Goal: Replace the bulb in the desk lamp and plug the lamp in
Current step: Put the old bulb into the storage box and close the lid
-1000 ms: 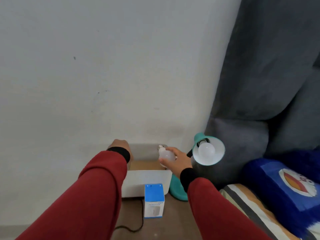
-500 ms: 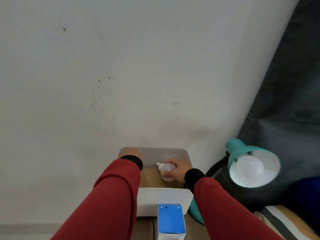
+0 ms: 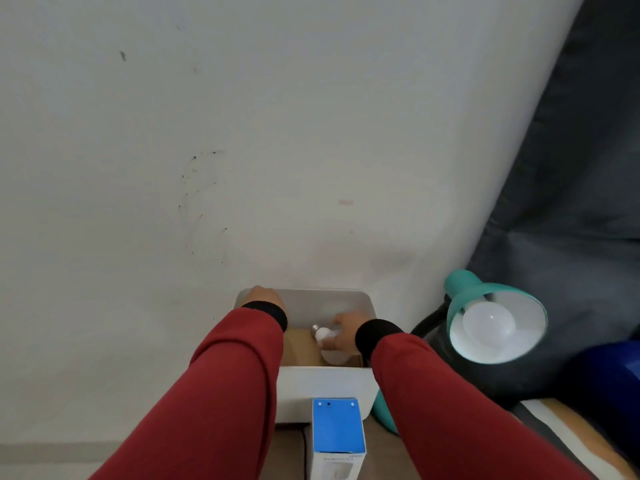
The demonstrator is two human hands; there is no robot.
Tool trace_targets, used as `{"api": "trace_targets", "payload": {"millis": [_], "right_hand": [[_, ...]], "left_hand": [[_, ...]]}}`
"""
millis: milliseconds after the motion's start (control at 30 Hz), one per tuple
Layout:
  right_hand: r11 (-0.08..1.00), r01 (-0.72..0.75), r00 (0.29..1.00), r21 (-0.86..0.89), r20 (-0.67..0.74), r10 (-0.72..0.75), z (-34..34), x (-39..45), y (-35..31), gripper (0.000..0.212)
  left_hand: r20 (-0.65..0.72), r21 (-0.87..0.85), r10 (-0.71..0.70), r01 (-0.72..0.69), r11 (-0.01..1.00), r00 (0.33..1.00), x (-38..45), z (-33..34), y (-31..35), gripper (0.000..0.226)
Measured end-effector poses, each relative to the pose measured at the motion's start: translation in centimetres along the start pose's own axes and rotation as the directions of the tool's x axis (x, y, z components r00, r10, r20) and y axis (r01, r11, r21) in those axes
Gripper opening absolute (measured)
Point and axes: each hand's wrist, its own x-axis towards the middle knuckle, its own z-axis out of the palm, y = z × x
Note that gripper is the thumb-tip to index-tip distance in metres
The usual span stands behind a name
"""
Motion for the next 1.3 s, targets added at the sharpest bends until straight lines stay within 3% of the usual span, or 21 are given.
{"api": "trace_targets", "payload": {"millis": [200,500,867,1100,1233,1300], "right_hand": [[0.931,0.030,0.998,-0.364,-0.043,-0.050,-3.2,-3.8,-1.6,0.049],[0.889,0.023,0.984,-0.458,-0.149,-0.102,-7.2,-13.1,-3.4,0.047],[0.899,-0.021,0.975,-0.437,-0.210,-0.079,-4.9,-23.9,-1.9,0.054],[0.919,-0.018,0.977,-0.393,-0.202,-0.068,2.9,-27.9,1.2,0.052],[0.964,0.045,0.979,-0.263,-0.178,-0.094,9.6,-28.0,3.4,0.044],[0.991,0.069,0.975,-0.113,-0.203,-0.091,12.9,-28.5,4.7,0.047]], "left_hand": [[-0.022,-0.002,-0.069,0.069,0.998,0.997,-3.3,-3.2,0.0,0.028],[-0.153,0.018,-0.066,0.069,0.997,0.986,-10.9,-8.4,-0.6,0.025],[-0.157,0.045,-0.091,0.099,0.994,0.983,-22.2,-8.2,-2.7,0.036],[-0.078,-0.003,-0.072,0.072,0.997,0.994,-27.0,-0.5,-4.0,0.043],[-0.039,-0.147,-0.095,0.088,0.985,0.995,-29.7,6.3,-3.9,0.054],[-0.029,-0.311,-0.111,0.097,0.946,0.993,-31.3,9.8,-3.8,0.055]]}}
